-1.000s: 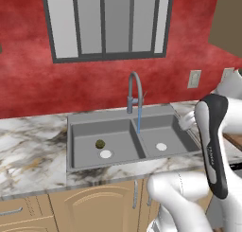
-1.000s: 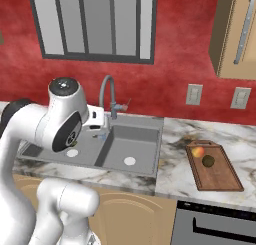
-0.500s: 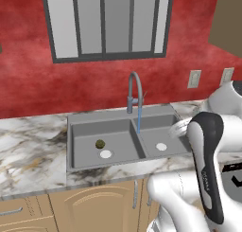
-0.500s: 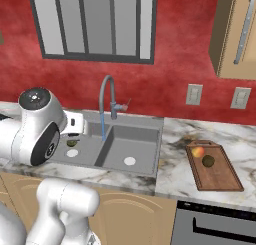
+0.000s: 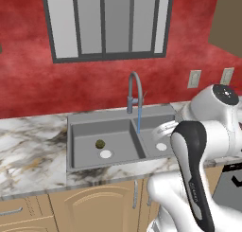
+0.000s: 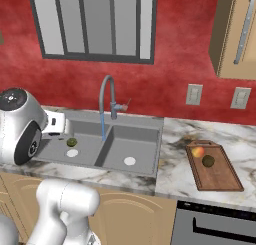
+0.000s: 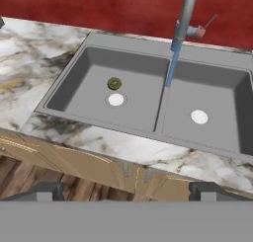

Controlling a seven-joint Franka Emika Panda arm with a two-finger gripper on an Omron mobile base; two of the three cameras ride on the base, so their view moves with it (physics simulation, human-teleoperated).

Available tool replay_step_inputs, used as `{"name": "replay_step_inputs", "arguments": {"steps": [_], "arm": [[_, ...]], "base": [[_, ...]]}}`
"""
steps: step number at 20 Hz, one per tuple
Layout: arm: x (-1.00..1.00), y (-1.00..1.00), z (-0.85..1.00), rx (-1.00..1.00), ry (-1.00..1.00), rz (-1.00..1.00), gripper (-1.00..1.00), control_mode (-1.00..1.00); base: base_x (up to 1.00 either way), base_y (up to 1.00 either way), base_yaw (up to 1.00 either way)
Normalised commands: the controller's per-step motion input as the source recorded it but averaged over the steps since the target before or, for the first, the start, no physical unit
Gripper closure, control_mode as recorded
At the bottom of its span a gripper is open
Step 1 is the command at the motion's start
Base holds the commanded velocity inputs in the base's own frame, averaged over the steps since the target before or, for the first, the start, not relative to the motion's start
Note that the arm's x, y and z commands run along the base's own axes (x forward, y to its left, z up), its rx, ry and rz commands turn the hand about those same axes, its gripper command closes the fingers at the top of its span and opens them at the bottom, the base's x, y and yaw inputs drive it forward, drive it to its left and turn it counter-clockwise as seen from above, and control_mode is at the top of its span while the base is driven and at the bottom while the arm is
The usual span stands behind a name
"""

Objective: Pick the kiwi, mango, kiwi from the sink and place them on the cutting board to airdry. Then turn off the sink faucet.

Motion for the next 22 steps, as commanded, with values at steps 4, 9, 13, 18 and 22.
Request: {"name": "replay_step_inputs", "arguments": {"steps": [4,9,13,18,22], "arm": [[0.01,0.43,0.01,0.0,0.0,0.0,-1.0,-1.0],[0.18,0.31,0.0,0.0,0.0,0.0,-1.0,-1.0],[0.22,0.26,0.0,0.0,0.0,0.0,-1.0,-1.0],[0.17,0.19,0.0,0.0,0.0,0.0,-1.0,-1.0],[0.17,0.11,0.0,0.0,0.0,0.0,-1.0,-1.0]], "base": [[0.0,0.0,0.0],[0.0,0.0,0.0],[0.0,0.0,0.0],[0.0,0.0,0.0],[0.0,0.0,0.0]]}}
